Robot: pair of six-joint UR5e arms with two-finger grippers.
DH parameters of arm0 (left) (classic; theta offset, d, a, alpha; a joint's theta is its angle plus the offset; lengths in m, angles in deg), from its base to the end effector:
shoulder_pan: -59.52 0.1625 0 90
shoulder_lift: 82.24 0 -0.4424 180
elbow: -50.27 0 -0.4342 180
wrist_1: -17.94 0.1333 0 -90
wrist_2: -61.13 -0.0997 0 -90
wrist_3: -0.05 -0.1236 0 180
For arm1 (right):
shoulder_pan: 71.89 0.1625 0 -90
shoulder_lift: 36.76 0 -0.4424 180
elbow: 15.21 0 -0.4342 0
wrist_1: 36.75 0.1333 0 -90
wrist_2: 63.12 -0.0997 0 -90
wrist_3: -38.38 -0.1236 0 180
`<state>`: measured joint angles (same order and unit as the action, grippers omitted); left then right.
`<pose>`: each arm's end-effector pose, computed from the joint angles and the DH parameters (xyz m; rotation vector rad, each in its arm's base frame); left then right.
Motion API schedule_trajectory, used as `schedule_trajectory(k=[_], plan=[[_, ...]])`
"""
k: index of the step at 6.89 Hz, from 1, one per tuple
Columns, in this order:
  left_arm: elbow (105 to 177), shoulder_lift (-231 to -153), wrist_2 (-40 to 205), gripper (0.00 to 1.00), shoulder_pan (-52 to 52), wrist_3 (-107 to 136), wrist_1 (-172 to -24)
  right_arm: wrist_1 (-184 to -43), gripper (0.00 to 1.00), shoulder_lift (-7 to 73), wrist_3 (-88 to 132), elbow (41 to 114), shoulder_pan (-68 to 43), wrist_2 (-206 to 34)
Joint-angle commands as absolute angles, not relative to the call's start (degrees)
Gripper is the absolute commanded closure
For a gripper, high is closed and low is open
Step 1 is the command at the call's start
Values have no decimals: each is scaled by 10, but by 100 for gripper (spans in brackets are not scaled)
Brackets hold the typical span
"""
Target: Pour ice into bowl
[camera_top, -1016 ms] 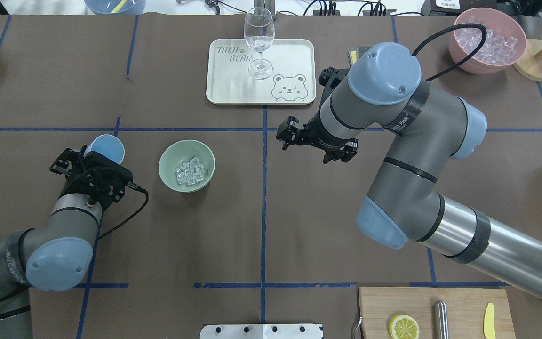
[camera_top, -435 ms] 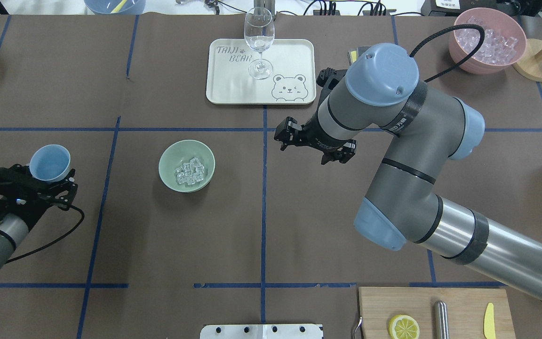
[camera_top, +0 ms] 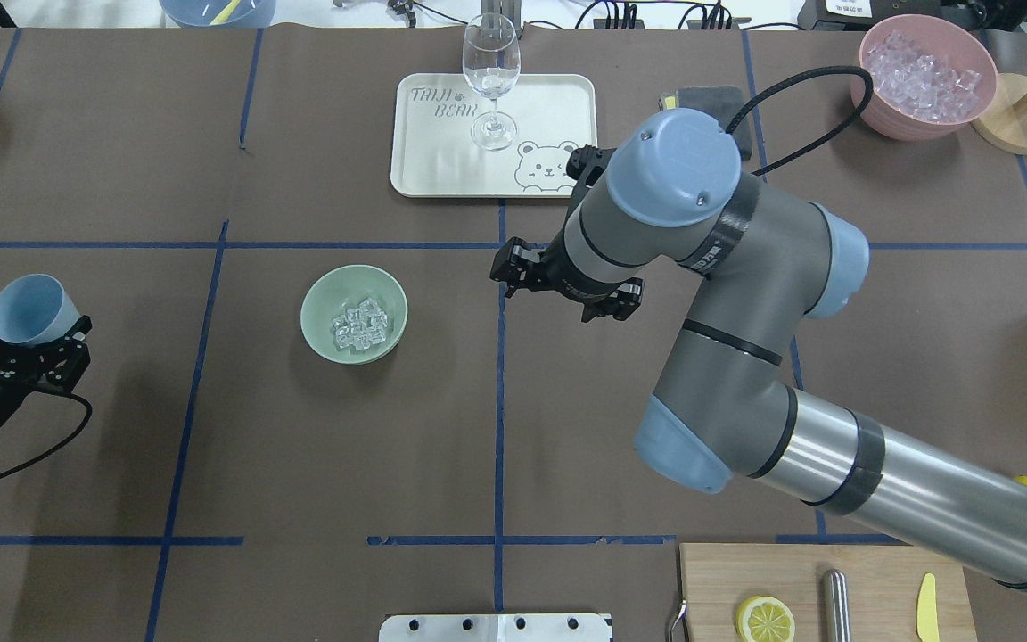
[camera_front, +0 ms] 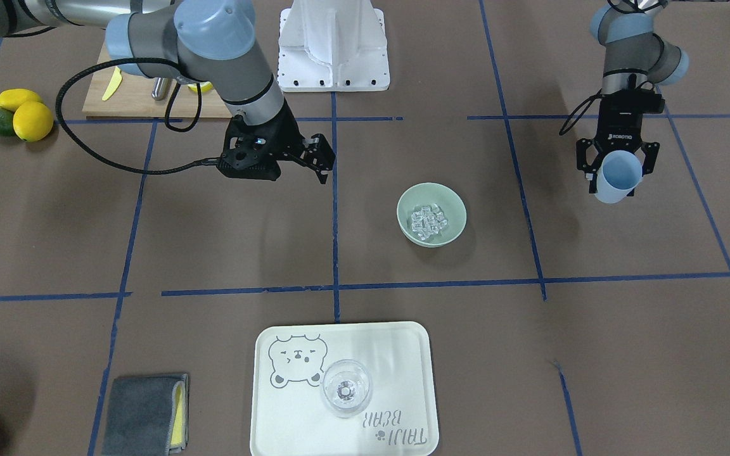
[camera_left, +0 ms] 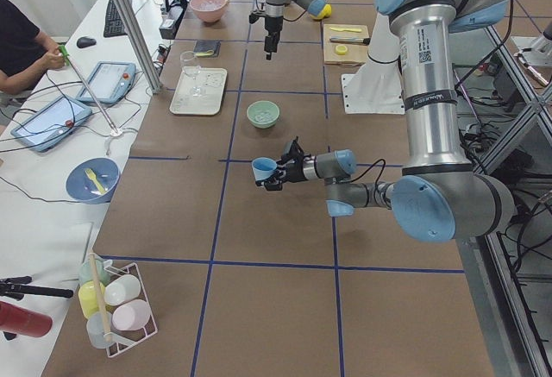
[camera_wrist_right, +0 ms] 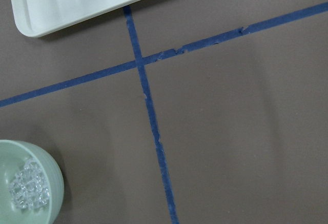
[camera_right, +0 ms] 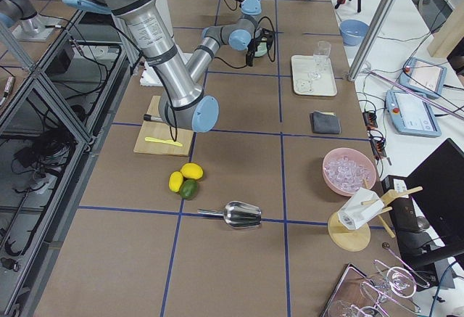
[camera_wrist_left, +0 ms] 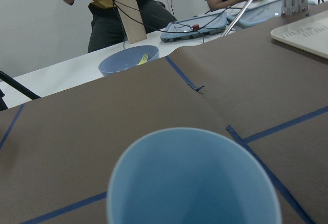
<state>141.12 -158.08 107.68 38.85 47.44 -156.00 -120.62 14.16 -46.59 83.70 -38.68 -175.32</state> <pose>0.3272 -0.3568 0.6271 1.1623 0.6444 -0.1420 -0.5555 -0.4672 0.1696 -0.0330 -1.0000 0.2674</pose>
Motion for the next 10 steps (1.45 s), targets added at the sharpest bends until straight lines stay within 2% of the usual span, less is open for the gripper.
schedule_trajectory(k=[1, 6, 7, 8, 10], plan=[[1369, -1583, 1075, 100, 368, 496, -1588, -1206, 0, 93, -482, 784, -417, -1718], [1323, -1624, 1074, 100, 372, 595, -1584, -1207, 0, 25, -527, 721, -462, -1650], [1319, -1624, 1076, 95, 373, 595, -1581, -1206, 0, 7, -529, 695, -465, -1645], [1313, -1625, 1075, 71, 374, 595, -1581, -1183, 0, -8, -529, 660, -467, -1645], [1310, -1625, 1075, 63, 375, 595, -1582, -1163, 0, -30, -529, 621, -474, -1630]])
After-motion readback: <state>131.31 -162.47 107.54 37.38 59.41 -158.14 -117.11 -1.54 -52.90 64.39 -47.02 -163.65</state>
